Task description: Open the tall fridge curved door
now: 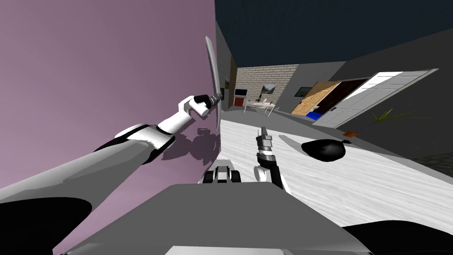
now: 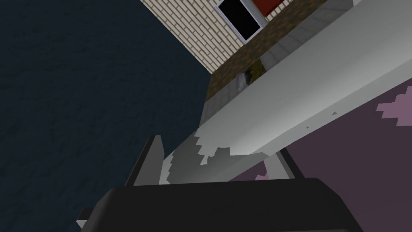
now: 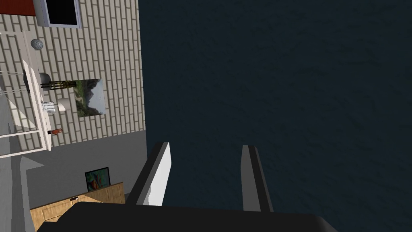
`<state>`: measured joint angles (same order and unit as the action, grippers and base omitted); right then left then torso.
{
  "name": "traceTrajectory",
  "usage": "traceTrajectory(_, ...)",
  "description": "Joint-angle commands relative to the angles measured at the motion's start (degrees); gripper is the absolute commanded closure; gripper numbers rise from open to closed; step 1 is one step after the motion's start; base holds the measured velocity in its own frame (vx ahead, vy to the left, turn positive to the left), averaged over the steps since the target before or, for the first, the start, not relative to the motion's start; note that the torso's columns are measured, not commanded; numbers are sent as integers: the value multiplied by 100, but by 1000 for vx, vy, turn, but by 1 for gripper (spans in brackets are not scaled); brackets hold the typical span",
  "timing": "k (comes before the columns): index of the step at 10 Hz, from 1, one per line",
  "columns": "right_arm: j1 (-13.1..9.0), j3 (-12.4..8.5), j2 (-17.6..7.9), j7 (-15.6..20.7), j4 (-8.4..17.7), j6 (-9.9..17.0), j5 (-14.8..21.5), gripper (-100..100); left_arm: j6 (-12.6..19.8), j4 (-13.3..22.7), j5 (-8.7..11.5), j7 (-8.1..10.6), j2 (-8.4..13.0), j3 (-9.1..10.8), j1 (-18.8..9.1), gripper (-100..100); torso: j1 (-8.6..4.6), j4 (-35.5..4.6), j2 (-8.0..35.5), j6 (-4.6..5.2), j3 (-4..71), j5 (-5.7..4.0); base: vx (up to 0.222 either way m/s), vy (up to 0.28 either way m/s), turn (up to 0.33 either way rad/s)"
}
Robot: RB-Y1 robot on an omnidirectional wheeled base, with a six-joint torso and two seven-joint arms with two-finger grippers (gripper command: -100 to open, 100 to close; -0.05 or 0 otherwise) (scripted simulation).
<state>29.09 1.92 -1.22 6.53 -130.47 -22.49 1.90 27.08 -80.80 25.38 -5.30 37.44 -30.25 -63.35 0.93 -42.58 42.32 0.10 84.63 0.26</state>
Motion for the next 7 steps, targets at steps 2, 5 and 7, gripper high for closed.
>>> traceTrajectory(2,0,0,0,0,0,0,0,0,25,-353,177,67,-99,-178,-154,100,-22,4,-4,26,-5,5,-103,-36,-42)
traceTrajectory(5,0,0,0,0,0,0,0,0,105,-368,181,68,-151,-261,-112,100,-41,6,-21,36,11,-11,-106,-33,-49)
traceTrajectory(7,-1,0,0,0,0,0,0,0,106,-801,375,116,-261,-463,-167,100,-36,33,-4,23,2,-11,-183,-26,-34)
